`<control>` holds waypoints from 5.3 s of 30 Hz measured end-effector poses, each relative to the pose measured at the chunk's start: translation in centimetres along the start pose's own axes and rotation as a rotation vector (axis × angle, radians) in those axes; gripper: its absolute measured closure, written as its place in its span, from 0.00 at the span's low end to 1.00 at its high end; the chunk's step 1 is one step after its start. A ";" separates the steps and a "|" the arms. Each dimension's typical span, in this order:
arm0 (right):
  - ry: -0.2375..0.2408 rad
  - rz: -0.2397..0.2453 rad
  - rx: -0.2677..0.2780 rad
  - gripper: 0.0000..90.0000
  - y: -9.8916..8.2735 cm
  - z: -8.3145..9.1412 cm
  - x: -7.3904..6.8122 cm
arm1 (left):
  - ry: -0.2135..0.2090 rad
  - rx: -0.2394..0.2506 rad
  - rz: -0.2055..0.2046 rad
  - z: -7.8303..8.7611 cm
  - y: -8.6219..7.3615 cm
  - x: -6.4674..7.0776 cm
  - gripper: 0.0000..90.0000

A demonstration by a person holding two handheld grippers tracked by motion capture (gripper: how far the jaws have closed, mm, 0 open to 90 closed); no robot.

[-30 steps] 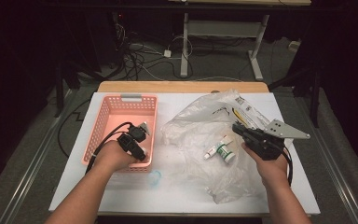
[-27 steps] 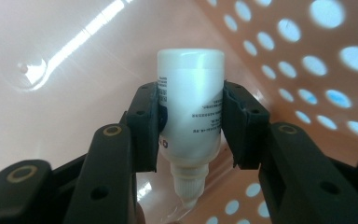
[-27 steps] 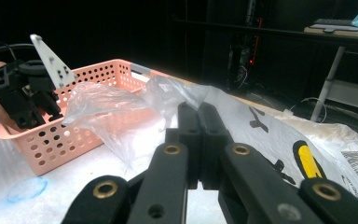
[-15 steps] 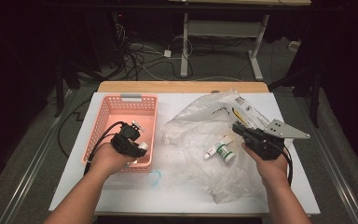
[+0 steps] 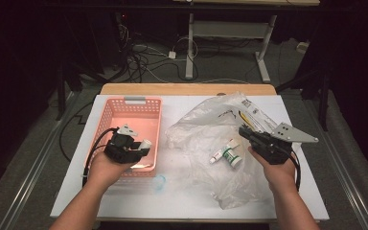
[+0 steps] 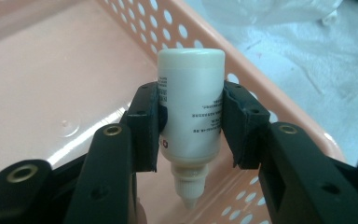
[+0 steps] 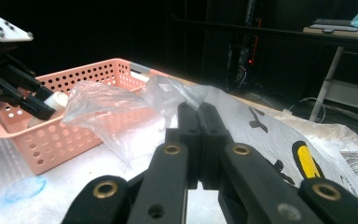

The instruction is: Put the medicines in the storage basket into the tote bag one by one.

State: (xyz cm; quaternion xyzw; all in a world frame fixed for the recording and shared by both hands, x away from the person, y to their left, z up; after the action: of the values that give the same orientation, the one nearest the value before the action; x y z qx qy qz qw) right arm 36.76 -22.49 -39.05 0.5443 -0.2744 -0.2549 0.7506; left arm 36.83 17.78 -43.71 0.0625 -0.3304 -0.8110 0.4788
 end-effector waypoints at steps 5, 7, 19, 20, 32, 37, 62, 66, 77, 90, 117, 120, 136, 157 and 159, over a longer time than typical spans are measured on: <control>0.000 0.007 -0.003 1.00 0.0 0.0 0.0 | -0.035 0.113 -0.005 1.0 -0.2 0.7 0.65; -0.001 0.007 -0.003 1.00 0.0 0.0 0.0 | -0.048 0.159 -0.010 1.4 -0.2 1.1 0.65; 0.000 0.006 0.004 1.00 0.0 0.0 -0.1 | -0.126 0.317 -0.026 3.2 0.0 3.8 0.65; 0.000 0.007 0.003 1.00 0.0 0.0 -0.1 | -0.132 0.320 -0.031 3.2 0.0 4.0 0.65; 0.002 0.005 0.001 1.00 0.1 0.1 -0.2 | -0.190 0.321 -0.089 1.9 0.2 7.5 0.65; 0.003 0.003 0.003 1.00 0.1 0.1 -0.2 | -0.205 0.309 -0.104 0.9 0.4 8.8 0.65; 0.007 0.009 0.015 1.00 0.4 0.2 -0.2 | -0.202 0.246 -0.178 -6.1 3.1 14.3 0.64; 0.005 0.008 0.018 1.00 0.5 0.2 -0.3 | -0.187 0.244 -0.182 -7.4 3.7 14.7 0.64; 0.010 0.010 0.021 1.00 0.5 0.1 -0.3 | -0.154 0.226 -0.164 -10.8 5.6 14.5 0.64; 0.010 0.001 0.011 1.00 0.1 -0.1 -0.1 | -0.072 0.195 -0.197 -14.4 7.8 14.8 0.64; 0.012 0.002 0.017 1.00 0.1 0.0 0.1 | -0.098 0.186 -0.151 -16.2 8.9 15.4 0.52; 0.012 0.002 0.012 1.00 0.1 0.0 0.0 | -0.110 0.198 -0.156 -15.3 8.3 15.4 0.52; 0.012 0.003 0.004 1.00 0.0 -0.2 -0.3 | -0.084 0.206 -0.124 -13.5 5.4 13.3 0.52; 0.020 0.003 0.011 1.00 0.0 -0.2 -0.2 | 0.048 0.189 -0.113 -16.8 7.4 12.7 0.97; 0.018 0.003 0.009 1.00 0.0 -0.1 -0.2 | 0.025 0.200 -0.119 -16.3 7.0 13.3 0.97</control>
State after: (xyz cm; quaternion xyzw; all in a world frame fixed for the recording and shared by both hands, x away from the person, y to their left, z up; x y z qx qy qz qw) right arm 36.72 -22.23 -39.08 0.5496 -0.2696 -0.2477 0.7509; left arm 41.75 -3.15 -49.31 0.1393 -0.3995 -0.8001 0.4253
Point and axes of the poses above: each handheld gripper's, and its own axes: z roughly backward along the jaws, y roughly out of its top, x roughly to its right, the point moved 3 cm from there along -z, roughly forward along the jaws, and after that the axes turned 9 degrees about z, right-handed, at the moved point
